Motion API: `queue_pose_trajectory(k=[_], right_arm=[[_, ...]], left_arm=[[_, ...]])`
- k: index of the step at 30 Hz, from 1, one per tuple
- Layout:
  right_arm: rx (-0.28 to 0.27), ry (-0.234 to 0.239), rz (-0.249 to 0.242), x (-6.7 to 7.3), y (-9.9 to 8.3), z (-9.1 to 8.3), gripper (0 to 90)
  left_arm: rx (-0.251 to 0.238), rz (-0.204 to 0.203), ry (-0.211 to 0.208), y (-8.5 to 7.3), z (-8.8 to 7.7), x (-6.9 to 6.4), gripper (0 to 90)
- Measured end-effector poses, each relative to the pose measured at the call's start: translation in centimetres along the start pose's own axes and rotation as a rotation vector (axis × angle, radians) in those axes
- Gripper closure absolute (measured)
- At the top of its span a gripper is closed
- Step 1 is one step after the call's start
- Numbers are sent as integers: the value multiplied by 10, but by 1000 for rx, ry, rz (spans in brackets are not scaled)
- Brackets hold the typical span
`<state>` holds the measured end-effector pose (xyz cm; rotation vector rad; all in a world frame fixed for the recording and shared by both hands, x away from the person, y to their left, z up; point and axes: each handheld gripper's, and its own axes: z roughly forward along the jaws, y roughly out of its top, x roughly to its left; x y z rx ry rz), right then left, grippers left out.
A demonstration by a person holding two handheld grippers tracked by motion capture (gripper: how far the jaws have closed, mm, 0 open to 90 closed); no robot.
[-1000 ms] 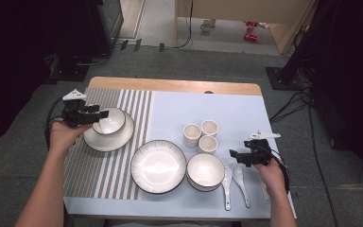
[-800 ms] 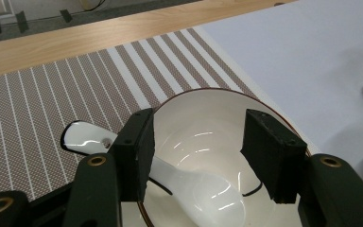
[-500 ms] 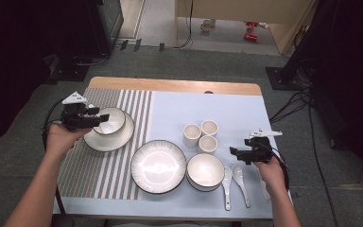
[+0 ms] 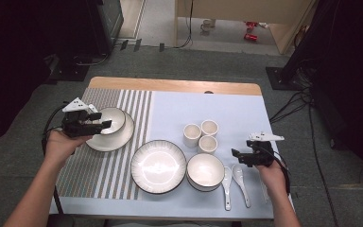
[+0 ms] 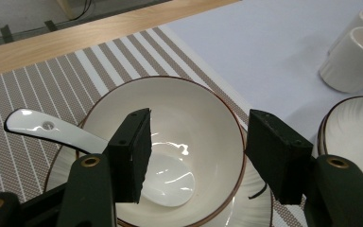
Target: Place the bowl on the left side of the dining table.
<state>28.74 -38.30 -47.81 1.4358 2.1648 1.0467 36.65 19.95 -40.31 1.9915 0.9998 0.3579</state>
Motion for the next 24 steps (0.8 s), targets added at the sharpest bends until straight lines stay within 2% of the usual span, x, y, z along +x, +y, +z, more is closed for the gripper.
queue_pose_trajectory(k=[2,6,11,18,20,24], right_arm=[[5,0,-13,0,-2,0,214],[6,-5,-16,0,-3,-1,214],[-2,1,-12,0,-4,-3,214],[-5,-2,-8,-2,-6,-5,214],[-5,-3,-8,-2,-6,-6,213],[-9,-9,-4,-3,-6,-8,212]], left_arm=[[7,11,7,-4,0,-2,412],[5,1,9,-10,-1,-6,413],[10,25,8,-17,-2,-13,407],[0,12,5,-25,-6,-17,369],[-9,19,-2,-28,-8,-19,366],[-9,60,-8,-34,-9,-26,360]])
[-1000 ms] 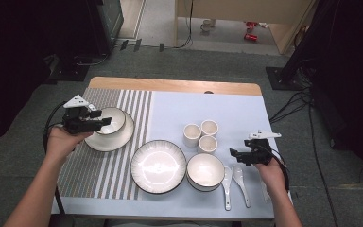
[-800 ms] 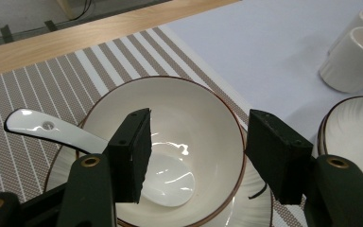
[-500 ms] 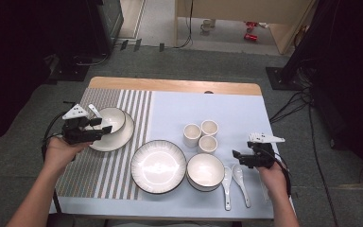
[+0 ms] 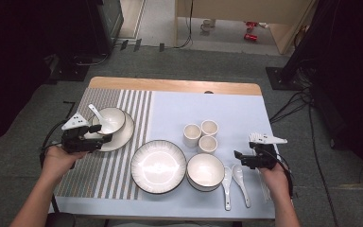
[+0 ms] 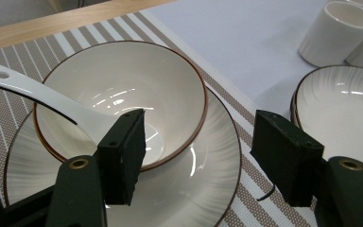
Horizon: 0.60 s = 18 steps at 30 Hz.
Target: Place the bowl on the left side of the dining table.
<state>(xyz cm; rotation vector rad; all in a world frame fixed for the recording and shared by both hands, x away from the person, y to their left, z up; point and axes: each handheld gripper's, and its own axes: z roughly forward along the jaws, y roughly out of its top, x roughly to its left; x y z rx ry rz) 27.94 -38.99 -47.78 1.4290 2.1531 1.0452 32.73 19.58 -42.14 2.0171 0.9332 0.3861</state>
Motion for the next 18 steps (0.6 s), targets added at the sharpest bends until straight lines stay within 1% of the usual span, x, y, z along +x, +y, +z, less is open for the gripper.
queue_pose_trajectory(k=[3,7,9,13,17,18], right_arm=[[-4,-2,2,0,-1,-2,212],[-14,5,-5,2,0,-3,212],[-24,8,-15,3,0,-3,211],[-20,8,-14,3,-1,-2,211],[-20,-1,-7,1,-2,-2,211],[-19,-4,-2,0,-2,-3,211]], left_arm=[[7,26,1,-4,-1,-4,343],[-17,14,-7,-9,-4,-6,345],[-15,8,-8,-12,-6,-7,344],[-8,2,-15,-19,-8,-10,344],[-11,14,-41,-25,-9,-13,344],[-14,10,-49,-26,-10,-14,344]])
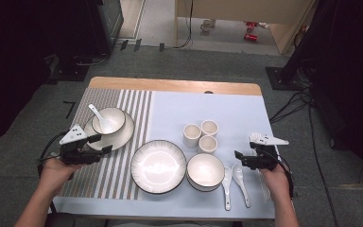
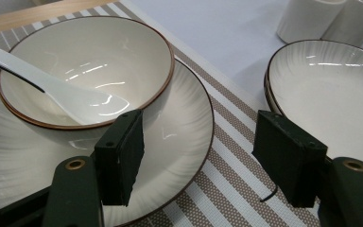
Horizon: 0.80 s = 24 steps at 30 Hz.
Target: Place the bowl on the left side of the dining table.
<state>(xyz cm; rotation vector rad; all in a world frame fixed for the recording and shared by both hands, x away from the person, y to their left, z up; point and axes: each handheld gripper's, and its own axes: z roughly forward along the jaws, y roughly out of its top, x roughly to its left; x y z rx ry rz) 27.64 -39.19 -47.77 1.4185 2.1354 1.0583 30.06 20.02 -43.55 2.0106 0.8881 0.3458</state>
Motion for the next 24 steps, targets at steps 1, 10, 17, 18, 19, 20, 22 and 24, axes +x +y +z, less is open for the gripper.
queue_pose_trajectory(k=[1,10,17,18,19,20,22,24], right_arm=[[-3,-2,2,-1,0,0,211],[-2,-18,20,-8,-4,-4,211],[-10,-54,29,-15,-7,-6,211],[-11,-58,29,-16,-8,-6,210],[-9,-64,35,-18,-8,-6,211],[-6,-70,38,-19,-9,-7,211],[-5,-78,44,-22,-11,-7,210],[-7,-78,58,-25,-13,-7,208]], left_arm=[[-3,-2,-2,-1,0,-1,344],[28,46,-9,-11,10,-6,296],[77,65,-22,-16,16,-9,272],[87,67,-28,-17,18,-10,263],[101,75,-36,-17,19,-11,251],[115,88,-41,-18,21,-12,244],[134,105,-58,-20,24,-14,238],[147,113,-64,-20,26,-15,237]])
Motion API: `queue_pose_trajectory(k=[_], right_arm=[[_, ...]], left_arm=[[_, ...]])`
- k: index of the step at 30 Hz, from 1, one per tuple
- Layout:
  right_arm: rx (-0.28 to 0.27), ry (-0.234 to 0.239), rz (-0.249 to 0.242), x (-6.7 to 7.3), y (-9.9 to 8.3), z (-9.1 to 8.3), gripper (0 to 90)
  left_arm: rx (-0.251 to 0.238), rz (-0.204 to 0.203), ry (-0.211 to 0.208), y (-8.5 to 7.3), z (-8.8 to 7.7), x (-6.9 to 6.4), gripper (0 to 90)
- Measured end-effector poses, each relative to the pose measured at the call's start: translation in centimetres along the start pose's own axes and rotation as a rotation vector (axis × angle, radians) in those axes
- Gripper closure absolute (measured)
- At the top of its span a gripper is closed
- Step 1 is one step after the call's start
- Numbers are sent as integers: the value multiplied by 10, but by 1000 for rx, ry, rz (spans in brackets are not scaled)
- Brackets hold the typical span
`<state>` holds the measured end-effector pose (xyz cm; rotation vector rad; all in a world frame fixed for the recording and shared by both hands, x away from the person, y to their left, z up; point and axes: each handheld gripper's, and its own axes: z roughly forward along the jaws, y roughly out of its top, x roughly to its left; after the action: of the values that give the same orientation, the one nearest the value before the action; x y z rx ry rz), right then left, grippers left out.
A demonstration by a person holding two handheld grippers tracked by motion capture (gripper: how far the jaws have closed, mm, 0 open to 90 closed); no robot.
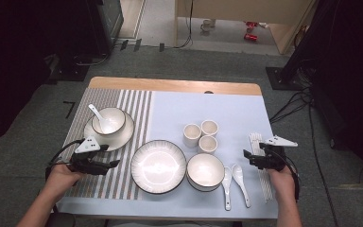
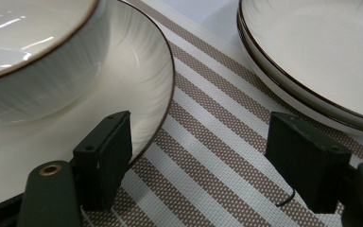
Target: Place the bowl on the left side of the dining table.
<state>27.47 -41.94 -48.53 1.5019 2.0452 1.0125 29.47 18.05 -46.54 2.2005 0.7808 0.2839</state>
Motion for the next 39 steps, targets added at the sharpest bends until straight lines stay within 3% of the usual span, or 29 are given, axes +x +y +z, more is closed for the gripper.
queue_pose_trajectory(k=[12,17,22,27,35,39], right_arm=[[-8,-48,46,-16,-7,-1,202],[-12,-67,66,-22,-8,-1,201],[8,-79,71,-25,-10,3,201],[26,-91,77,-27,-12,6,197],[27,-96,65,-26,-12,8,178],[42,-109,31,-23,-12,10,148]], left_arm=[[-14,19,3,-1,0,-3,234],[-28,22,-29,-3,-2,-6,235],[1,41,-42,-6,2,-10,235],[19,27,-65,-9,7,-10,236],[84,43,-40,-13,19,-11,240],[73,56,-40,-14,21,-11,227]])
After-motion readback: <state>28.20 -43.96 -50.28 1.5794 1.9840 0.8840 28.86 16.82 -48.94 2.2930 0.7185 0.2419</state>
